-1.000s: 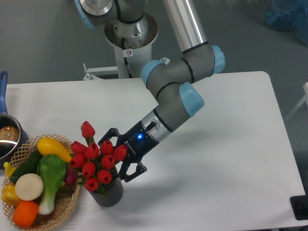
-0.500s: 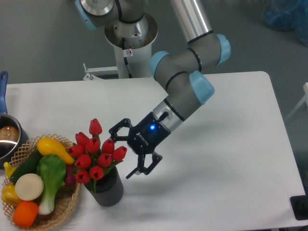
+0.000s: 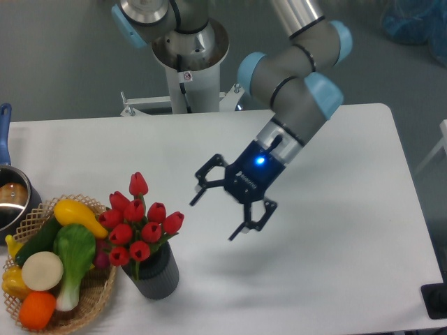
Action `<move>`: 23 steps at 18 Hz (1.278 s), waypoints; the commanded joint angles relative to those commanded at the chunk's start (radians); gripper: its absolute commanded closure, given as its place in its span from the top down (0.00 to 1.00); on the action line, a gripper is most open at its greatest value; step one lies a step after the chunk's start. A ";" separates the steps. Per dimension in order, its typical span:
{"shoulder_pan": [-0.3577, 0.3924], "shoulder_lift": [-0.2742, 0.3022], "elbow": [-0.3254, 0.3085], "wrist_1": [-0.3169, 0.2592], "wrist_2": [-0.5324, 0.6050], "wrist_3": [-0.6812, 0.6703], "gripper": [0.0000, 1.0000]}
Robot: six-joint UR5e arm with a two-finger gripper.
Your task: Insert the flowers into the vase
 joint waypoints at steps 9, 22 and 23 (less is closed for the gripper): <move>0.152 0.028 0.020 0.002 0.060 0.018 1.00; 0.195 0.022 0.081 -0.003 0.530 0.110 1.00; 0.187 0.022 0.083 -0.003 0.590 0.112 1.00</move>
